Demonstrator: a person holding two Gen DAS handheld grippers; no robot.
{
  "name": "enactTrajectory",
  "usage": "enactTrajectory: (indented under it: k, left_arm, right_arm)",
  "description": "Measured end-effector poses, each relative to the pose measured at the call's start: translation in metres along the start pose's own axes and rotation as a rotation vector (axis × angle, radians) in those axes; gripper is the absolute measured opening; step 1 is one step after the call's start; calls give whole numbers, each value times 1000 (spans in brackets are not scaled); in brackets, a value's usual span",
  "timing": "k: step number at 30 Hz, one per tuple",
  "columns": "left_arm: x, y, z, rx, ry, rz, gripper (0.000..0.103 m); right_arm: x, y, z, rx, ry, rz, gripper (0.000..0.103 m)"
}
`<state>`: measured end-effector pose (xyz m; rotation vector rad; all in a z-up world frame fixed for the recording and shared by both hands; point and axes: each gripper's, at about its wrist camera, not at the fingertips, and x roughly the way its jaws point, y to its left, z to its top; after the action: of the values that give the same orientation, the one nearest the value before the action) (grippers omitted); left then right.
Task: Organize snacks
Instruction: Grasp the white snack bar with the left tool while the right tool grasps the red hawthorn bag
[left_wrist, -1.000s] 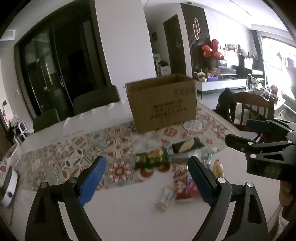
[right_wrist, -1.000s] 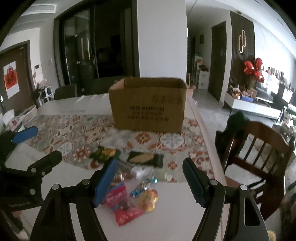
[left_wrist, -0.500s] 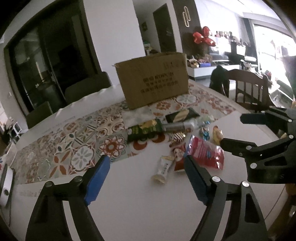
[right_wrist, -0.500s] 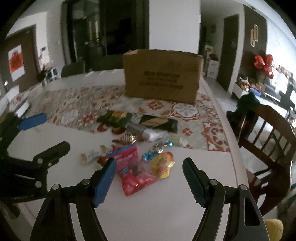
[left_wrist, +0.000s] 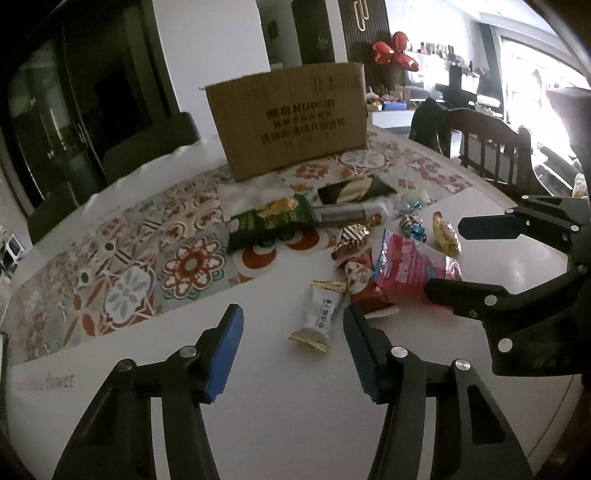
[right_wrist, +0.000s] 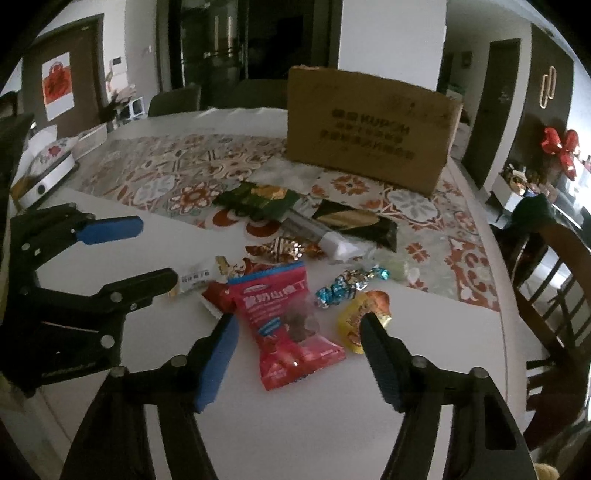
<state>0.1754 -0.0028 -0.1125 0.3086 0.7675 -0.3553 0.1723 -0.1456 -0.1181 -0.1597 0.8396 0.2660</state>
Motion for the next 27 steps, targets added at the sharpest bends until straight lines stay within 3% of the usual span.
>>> enactTrajectory:
  k: [7,15,22,27]
  left_arm:
    - [18,3,2,-38,48,-62,44]
    - [32,3,5,-80,88,-119,39]
    - [34,3,4,-111,110,-153,20]
    - [33,3,4,-131,111,-154,19]
  right_arm:
    - [11,-1,1,-10,17,18,64]
    - [22,-6,3,29,45,70,57]
    - [25,-8,4,54,50,95,46]
    - [23,-8,2,67,44,100,38]
